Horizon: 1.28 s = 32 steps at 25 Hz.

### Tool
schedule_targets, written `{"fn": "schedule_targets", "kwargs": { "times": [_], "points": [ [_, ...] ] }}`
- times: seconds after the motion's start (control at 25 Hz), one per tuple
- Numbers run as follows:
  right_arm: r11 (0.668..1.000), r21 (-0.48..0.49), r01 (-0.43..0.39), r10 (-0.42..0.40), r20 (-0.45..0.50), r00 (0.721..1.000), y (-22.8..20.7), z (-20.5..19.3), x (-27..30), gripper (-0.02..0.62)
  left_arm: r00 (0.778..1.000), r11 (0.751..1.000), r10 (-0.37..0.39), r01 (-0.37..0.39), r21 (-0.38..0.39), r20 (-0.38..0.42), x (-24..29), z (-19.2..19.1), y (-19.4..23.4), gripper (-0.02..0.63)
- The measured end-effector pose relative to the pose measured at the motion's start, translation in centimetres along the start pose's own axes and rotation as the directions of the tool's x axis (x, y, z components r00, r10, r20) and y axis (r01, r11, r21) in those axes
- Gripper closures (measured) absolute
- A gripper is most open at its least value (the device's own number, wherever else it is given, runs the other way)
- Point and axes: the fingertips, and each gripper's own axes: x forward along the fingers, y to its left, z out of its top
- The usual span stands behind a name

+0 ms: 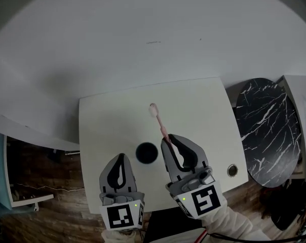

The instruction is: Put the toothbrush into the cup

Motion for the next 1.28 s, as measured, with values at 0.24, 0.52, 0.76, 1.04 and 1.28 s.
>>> {"fn": "schedule_targets", "kwargs": {
  "times": [0.24, 0.52, 0.76, 1.04, 1.28],
  "points": [
    [1.0, 0.019, 0.001, -0.001, -0.006, 1.0, 0.7, -3.5, 1.7, 0.545, 1.0, 1.0, -0.008, 0.008, -0.011, -0.024, 1.8, -2.7, 0.7, 0.597],
    [0.999, 0.052, -0.012, 0.013, -0.012, 1.0, 1.6, -6.2, 2.7, 0.545, 0.999, 1.0, -0.011, 0.01, -0.023, -0.042, 3.1, -5.2, 1.7, 0.597],
    [0.994, 0.112, -0.013, 0.017, -0.035, 0.999, 2.0, -7.5, 3.5, 0.545, 0.999, 1.0, -0.008, 0.007, -0.029, -0.044, 4.0, -6.2, 1.9, 0.596],
    [0.994, 0.106, -0.017, 0.023, -0.052, 0.998, 2.5, -9.1, 3.7, 0.545, 0.998, 0.999, -0.014, 0.012, -0.035, -0.058, 4.5, -7.4, 2.1, 0.597],
    [0.994, 0.111, -0.014, 0.021, -0.065, 0.998, 2.7, -10.2, 3.4, 0.545, 0.996, 0.999, -0.022, 0.018, -0.046, -0.084, 4.2, -9.0, 1.9, 0.597]
  ]
}}
